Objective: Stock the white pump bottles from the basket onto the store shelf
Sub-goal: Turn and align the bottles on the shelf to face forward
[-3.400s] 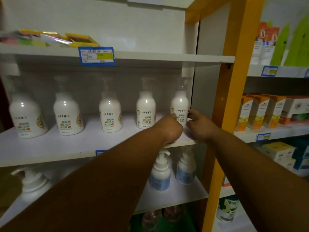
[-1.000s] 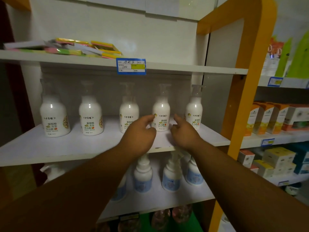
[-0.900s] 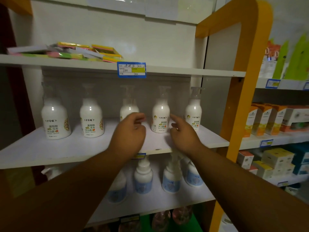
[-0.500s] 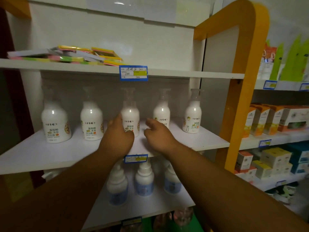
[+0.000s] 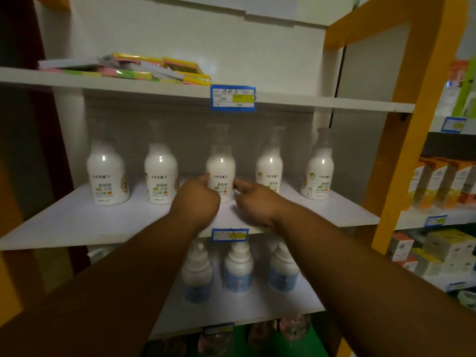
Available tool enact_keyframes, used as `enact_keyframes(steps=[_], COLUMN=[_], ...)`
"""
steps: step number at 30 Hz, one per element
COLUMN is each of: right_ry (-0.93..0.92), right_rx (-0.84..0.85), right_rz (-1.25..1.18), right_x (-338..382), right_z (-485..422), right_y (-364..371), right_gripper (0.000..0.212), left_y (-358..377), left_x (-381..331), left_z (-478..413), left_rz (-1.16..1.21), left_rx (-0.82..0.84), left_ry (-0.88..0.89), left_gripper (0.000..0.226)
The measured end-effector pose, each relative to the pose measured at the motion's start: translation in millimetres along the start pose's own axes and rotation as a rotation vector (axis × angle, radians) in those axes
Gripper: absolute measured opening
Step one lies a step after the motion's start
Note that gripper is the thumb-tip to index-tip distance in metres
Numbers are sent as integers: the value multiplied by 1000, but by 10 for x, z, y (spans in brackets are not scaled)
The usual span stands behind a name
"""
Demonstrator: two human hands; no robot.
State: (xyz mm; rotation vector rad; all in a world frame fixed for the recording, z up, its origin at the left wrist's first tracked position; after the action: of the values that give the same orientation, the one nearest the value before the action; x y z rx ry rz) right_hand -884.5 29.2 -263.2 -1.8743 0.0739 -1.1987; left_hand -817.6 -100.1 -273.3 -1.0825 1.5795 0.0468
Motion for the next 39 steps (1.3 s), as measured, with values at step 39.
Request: enact_keyframes(steps=[39], right_ry=[-241], right_rx=[-220], right_rz=[-287], right_x=[709], right_z=[145], right_y=[559], right_gripper=[38], left_y=[-987], left_x=[369], left_z=[304], left_rz=[223], left_rx=[-177], left_ry=[16], left_gripper=[44])
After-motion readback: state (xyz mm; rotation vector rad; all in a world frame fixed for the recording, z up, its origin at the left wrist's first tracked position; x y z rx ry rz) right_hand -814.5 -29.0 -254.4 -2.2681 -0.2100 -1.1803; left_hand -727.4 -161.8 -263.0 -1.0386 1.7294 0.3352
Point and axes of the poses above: each hand's wrist, its own z-axis away from the middle knuckle, its own y-axis out of the palm, x = y × z, the point moved 2 cm from there along -z, towards the middle knuckle
